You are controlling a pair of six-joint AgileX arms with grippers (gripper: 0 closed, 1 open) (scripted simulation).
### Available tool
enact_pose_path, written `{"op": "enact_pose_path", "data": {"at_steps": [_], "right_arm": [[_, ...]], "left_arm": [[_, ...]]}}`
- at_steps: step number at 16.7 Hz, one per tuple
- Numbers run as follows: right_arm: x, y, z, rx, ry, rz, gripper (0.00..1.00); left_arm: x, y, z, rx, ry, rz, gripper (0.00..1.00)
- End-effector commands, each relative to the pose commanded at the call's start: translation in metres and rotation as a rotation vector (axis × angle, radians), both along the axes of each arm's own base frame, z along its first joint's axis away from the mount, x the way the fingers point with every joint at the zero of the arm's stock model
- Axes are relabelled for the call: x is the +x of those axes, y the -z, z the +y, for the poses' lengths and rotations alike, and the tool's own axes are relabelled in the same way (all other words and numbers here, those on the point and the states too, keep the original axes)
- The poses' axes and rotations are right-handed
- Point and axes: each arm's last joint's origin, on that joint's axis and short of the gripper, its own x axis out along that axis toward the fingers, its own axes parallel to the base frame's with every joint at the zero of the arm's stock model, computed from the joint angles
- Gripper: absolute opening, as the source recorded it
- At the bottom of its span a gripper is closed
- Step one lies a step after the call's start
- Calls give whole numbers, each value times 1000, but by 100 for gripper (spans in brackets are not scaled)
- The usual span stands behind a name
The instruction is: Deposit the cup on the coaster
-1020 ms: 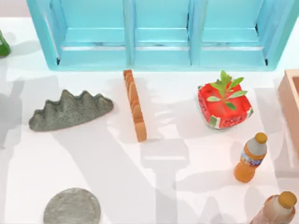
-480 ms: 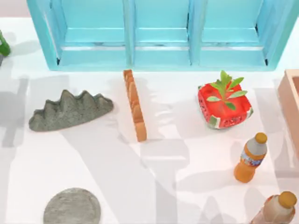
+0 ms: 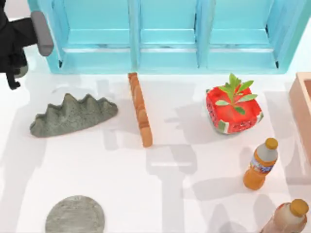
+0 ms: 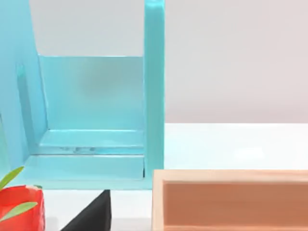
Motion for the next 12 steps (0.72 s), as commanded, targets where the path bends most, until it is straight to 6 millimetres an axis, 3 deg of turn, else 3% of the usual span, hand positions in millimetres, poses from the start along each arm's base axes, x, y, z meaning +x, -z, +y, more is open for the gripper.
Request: {"op": "enact_pose_path", "data": {"at_steps": [5,8,12], "right_arm": [[0,0,0,0,0,0,100],[0,0,0,0,0,0,100],[0,0,0,0,0,0,100]], "left_arm": [[-53,-25,-79,-144,-345,-24,0],[-95,-16,-113,-195,-562,55,0],[-154,6,-137,-183,-835,169,0]]}}
